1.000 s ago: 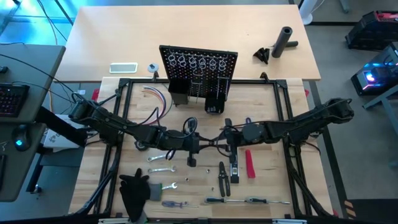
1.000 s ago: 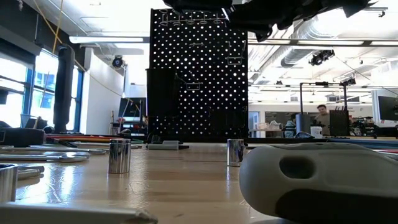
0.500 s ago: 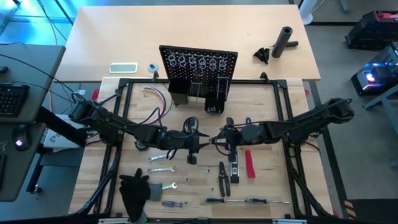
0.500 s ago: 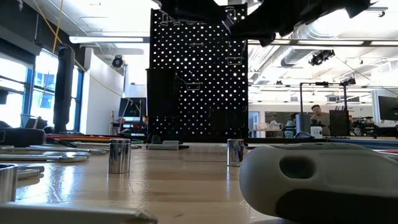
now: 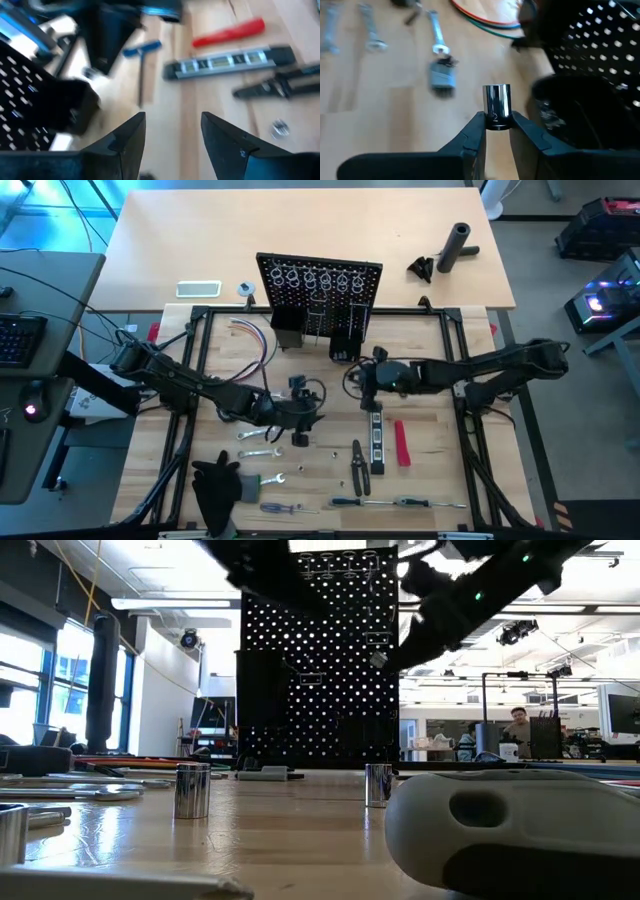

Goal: Hang tools onto peg board
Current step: Put the socket into the small black bin on the black pegboard

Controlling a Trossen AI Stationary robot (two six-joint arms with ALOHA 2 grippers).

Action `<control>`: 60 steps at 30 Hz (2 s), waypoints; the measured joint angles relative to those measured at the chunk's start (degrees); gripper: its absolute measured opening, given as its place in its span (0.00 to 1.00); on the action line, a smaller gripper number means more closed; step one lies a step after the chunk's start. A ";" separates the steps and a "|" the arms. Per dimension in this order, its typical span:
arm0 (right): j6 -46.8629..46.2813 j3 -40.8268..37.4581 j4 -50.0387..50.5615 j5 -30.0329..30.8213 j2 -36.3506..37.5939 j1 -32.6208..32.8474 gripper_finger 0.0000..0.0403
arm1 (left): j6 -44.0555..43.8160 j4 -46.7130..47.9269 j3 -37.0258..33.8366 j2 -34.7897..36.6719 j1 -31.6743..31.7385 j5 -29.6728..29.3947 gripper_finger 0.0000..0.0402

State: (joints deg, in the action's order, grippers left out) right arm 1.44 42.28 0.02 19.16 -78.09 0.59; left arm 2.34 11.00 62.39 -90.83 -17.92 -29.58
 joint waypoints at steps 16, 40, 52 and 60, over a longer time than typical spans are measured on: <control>5.69 0.02 -12.15 -2.64 -9.70 -9.57 0.15 | -18.75 5.62 -7.39 -0.02 -10.14 4.34 0.46; 6.12 0.02 -13.19 -6.11 -9.65 -18.23 0.15 | -23.26 -11.31 -14.05 -5.24 -13.65 18.17 0.46; 5.95 0.00 -14.51 -6.10 -12.85 -18.24 0.15 | -22.14 -16.07 -14.05 -9.73 -13.47 18.71 0.46; 4.86 0.00 -15.46 -5.95 -13.48 -18.24 0.16 | -20.89 -15.94 -14.05 -9.73 -12.03 18.83 0.45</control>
State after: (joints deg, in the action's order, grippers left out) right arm 6.30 42.28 -15.44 13.21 -91.57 -17.65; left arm -18.55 -4.94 48.34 -100.55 -29.95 -10.75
